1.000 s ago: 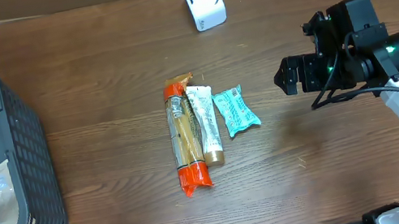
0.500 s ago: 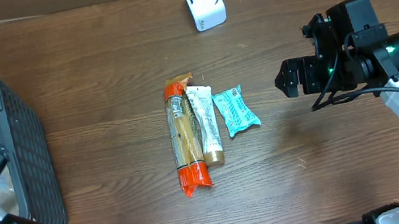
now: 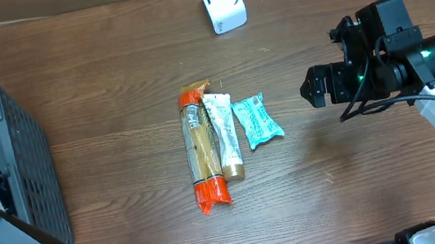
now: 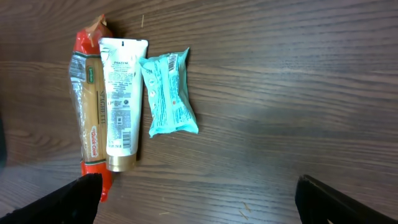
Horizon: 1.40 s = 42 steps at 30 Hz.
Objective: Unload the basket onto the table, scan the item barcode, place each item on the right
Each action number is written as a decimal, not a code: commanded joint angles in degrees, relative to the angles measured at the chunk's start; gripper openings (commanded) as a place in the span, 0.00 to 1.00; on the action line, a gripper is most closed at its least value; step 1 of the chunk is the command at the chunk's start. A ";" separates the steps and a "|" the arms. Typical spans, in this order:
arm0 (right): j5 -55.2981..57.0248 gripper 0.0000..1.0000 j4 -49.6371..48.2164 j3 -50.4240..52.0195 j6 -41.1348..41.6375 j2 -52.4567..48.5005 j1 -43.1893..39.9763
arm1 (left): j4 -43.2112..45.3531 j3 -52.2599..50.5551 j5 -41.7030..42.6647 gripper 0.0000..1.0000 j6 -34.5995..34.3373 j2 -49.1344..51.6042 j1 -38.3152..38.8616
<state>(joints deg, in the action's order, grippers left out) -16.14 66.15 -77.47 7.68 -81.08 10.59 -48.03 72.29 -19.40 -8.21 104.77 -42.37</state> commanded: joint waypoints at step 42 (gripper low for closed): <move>-0.24 1.00 0.98 -1.25 -0.22 0.04 0.28 | 2.71 -1.75 -12.00 0.87 -0.20 18.47 -0.46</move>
<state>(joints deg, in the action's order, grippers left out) -16.14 67.29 -77.47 7.66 -81.08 10.59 -43.31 75.59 -35.11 -7.81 113.21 -41.87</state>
